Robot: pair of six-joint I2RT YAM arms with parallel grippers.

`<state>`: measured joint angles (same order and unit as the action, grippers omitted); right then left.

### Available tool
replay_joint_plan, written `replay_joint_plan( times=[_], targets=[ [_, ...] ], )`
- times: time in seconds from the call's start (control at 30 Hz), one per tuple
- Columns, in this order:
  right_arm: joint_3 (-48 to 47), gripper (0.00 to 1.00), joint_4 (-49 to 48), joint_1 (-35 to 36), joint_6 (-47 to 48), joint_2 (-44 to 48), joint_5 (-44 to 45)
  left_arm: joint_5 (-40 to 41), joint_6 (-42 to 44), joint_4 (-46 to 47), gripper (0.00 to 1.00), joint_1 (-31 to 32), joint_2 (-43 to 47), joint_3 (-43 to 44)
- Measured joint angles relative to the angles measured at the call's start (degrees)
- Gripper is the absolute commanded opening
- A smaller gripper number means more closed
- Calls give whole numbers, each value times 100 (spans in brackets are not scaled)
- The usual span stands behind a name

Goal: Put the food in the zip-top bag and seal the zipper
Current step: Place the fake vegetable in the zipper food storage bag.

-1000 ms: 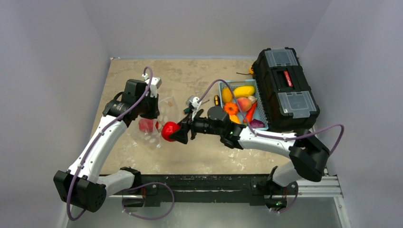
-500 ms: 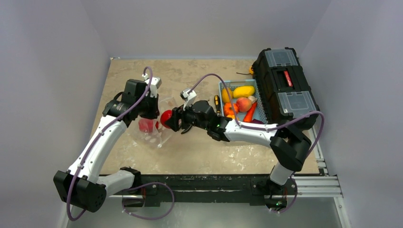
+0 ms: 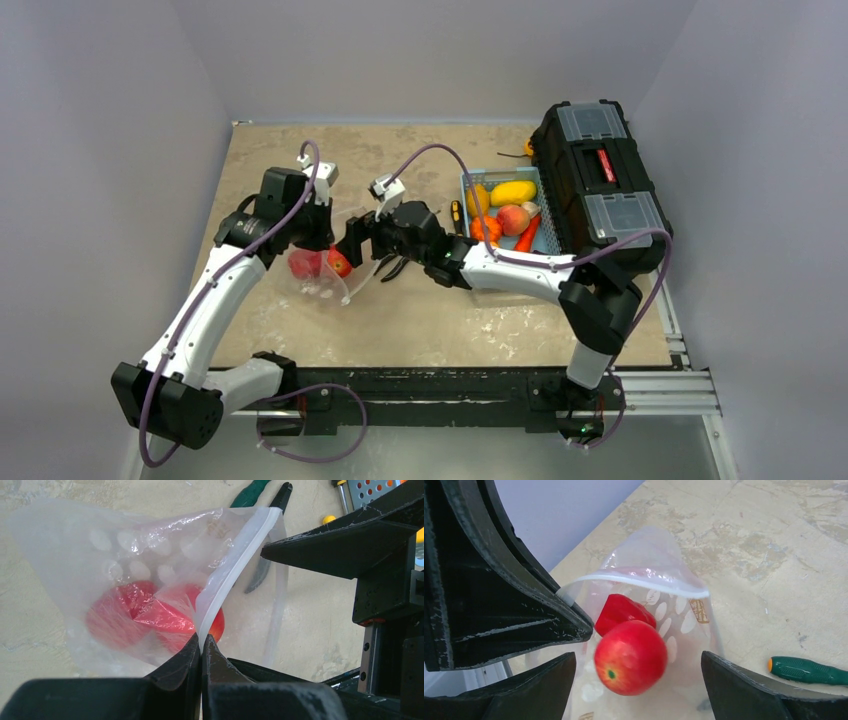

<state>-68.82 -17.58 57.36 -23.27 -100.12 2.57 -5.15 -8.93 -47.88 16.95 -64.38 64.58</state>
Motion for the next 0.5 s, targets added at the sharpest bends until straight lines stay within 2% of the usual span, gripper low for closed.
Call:
replay_joint_plan(
  times=[0.27, 0.5],
  targets=[
    [122, 94, 52, 0, 133, 216, 101, 48, 0, 0, 0, 0, 31, 0],
    [710, 94, 55, 0, 225, 1075, 275, 66, 0, 2, 0, 0, 33, 0]
  ],
)
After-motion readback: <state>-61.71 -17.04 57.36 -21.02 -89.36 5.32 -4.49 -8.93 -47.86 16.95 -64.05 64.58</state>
